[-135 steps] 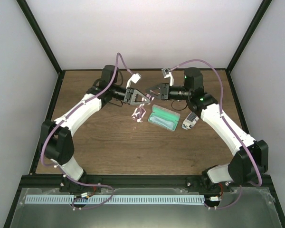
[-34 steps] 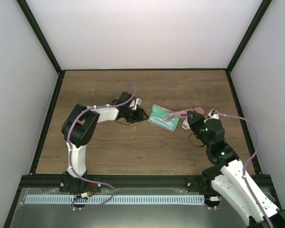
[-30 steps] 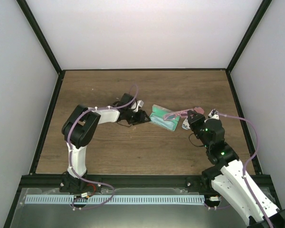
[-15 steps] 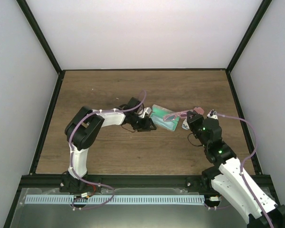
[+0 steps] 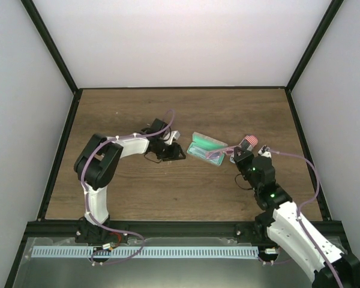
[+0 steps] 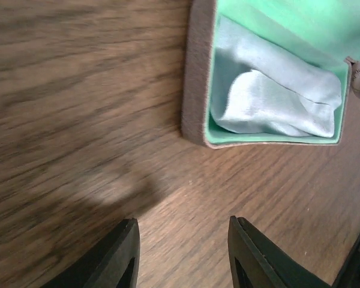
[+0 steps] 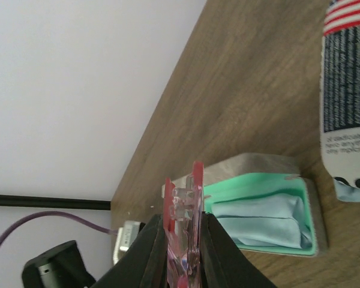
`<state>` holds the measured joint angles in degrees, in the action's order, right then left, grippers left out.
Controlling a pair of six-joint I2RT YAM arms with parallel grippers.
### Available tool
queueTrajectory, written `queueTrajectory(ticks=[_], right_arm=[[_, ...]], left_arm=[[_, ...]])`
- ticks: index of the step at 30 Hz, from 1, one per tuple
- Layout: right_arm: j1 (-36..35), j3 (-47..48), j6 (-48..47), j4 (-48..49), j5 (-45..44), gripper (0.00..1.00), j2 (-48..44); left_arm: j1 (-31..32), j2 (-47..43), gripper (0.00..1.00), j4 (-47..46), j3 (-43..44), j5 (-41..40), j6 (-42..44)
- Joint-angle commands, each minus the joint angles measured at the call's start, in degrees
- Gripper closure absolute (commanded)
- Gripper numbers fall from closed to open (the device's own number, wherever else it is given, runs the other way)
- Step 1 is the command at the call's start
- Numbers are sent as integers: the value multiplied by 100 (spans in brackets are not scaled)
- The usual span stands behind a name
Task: Organize the sunglasses
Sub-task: Place the sunglasses in the sunglasses case.
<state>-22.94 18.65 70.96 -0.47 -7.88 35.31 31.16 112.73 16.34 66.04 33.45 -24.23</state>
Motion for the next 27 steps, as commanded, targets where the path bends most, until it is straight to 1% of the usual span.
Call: queueTrajectory(ticks=[1,4,6,8,10,14,16,21,27], right_arm=[[8,-410,110,941,-111,95,-45],[-78,-859,226,1730,-369,94,-69],[-160,-1022,316,2045,-458,92,69],[-309,-1132,402,2324,-520,89,355],[-571,-1269,559,2858,-719,87,712],[-1064,-1286,755,3587,-1035,87,1504],[-1162,-1266,800,3856,-1135,88,1787],[-1156,-1295,931,4327,-1305,89,2270],[-1152,-1260,1358,4742,-1472,81,2952]], left_arm=[[-206,-84,57,69,-442,-899,-37],[-266,-246,57,-3,-504,-1062,-108],[-314,-314,56,-39,-513,-1066,-175],[-336,-345,55,-102,-509,-1024,-264],[-339,-335,55,-174,-519,-950,-348],[-343,-277,54,-245,-515,-856,-402],[-338,-249,54,-222,-461,-875,-386],[-347,-185,53,-181,-409,-830,-373],[-347,-171,53,-192,-435,-824,-377]])
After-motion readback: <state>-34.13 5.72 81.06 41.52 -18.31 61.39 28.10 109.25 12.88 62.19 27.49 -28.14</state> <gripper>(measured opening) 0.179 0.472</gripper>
